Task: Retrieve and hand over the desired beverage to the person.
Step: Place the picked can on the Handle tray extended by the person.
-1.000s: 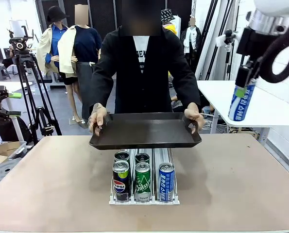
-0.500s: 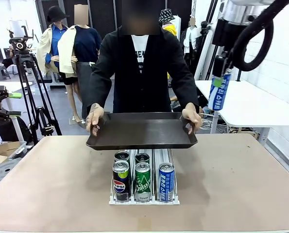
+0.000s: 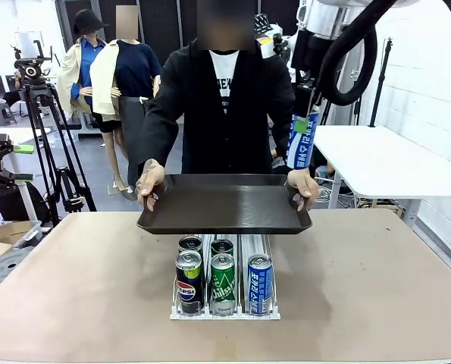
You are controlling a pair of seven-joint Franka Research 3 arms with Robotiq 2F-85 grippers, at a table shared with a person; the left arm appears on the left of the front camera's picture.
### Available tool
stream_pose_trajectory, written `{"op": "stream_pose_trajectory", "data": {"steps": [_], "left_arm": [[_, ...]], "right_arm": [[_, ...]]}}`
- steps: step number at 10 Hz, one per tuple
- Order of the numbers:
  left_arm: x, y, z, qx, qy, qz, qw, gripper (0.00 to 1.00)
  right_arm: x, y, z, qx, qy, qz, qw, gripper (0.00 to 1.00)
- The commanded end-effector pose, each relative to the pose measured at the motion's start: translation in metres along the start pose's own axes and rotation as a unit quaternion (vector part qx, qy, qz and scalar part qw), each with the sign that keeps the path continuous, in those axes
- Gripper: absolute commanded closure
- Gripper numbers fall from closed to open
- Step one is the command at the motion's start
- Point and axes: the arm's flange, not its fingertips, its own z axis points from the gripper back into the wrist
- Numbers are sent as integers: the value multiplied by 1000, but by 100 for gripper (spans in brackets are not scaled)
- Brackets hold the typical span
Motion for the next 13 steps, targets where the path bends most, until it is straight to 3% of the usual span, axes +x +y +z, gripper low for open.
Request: {"op": "stream_pose_trajectory", "data": {"steps": [1,3,6,13], "left_arm": [[0,-1,2,0,-2,0,1000,0],[0,-1,2,0,-2,0,1000,0],[0,-1,2,0,-2,0,1000,0],[0,-1,2,0,-2,0,1000,0]], "right_arm": [[20,-12,-9,28,-19,28,999,100],[43,-19,-30,65,-11,45,997,100],[64,-33,-63,67,0,57,996,100],[85,-53,-122,120,41,80,989,100]]}}
